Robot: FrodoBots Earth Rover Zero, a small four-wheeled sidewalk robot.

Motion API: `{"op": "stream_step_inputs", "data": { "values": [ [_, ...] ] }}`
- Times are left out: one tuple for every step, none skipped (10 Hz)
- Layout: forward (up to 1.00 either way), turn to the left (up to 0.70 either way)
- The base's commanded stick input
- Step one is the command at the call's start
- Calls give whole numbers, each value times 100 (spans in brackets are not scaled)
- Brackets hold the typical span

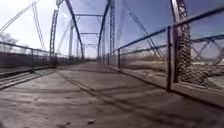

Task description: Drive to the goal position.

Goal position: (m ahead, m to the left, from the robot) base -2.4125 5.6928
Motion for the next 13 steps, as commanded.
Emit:
{"op": "stream_step_inputs", "data": {
  "values": [
    [100,0],
    [100,0],
    [100,0],
    [100,3],
    [100,20],
    [100,36],
    [100,36],
    [100,7],
    [100,0],
    [100,0],
    [100,0],
    [100,0],
    [100,0]
  ]
}}
